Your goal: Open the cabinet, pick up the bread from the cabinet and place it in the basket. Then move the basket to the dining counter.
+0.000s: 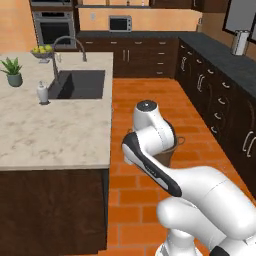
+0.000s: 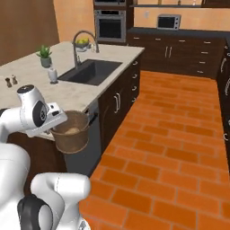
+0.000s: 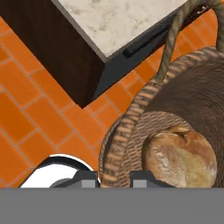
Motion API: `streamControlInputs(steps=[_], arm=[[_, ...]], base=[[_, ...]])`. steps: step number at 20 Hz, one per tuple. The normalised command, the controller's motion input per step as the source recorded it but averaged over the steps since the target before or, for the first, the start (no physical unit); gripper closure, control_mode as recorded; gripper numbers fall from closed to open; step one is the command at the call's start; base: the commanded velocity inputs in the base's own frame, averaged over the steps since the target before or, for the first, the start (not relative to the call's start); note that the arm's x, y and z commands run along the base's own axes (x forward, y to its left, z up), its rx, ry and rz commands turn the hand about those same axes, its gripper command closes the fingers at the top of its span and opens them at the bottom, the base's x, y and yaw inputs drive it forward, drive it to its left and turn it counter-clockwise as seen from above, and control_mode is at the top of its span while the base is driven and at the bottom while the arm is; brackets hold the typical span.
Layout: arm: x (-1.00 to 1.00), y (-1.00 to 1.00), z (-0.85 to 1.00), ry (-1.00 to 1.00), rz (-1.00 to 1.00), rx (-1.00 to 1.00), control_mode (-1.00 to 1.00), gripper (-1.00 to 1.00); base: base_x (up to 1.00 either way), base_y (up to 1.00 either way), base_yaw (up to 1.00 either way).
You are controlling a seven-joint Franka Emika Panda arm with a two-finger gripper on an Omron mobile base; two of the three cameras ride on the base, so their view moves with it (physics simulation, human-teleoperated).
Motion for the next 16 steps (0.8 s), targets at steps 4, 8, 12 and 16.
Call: streamControlInputs(steps=[4,8,12,16], arm=[[0.0,0.0,0.0,0.0,0.0,0.0,1.0,1.0],[0.0,0.0,0.0,0.0,0.0,0.0,1.0,1.0],[0.0,0.0,0.0,0.0,0.0,0.0,1.0,1.0],[0.0,0.0,0.0,0.0,0.0,0.0,1.0,1.0]], base=[[-0.01,1.0,-0.09],[-0.06,1.0,-0.09],[-0.02,1.0,-0.07],[0.0,1.0,-0.07]])
